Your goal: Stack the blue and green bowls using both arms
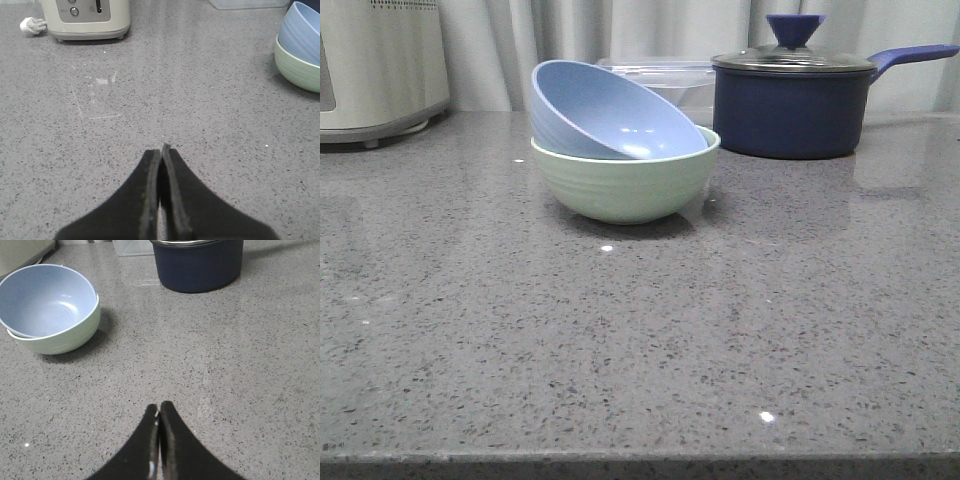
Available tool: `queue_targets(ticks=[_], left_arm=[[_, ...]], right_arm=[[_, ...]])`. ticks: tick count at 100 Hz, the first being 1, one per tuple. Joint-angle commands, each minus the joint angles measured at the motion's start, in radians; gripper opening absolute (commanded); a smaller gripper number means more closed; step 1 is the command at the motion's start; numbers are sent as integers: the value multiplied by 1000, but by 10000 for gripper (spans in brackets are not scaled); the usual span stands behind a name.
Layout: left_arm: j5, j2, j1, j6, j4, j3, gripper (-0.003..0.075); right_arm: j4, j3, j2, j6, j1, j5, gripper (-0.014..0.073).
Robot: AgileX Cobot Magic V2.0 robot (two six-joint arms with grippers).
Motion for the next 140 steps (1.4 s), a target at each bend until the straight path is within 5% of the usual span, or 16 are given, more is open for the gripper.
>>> queue_targets(ticks=[1,29,45,65,140], left_arm=[[-132,13,1,-18,58,-8,-20],[-528,4,72,-70,50,181,-20],[-701,-40,122,63,-34,327,-20],[-760,-108,154,80,-53,455,-20],[-707,-120,182,80,-59,455,-20]], right_arm=[[-3,-25,7,-6,-5,-69,11],[-3,-25,7,-6,-5,-69,11],[-3,-25,7,-6,-5,-69,11],[-3,-25,7,-6,-5,-69,11],[-3,-25,7,-6,-5,-71,11]])
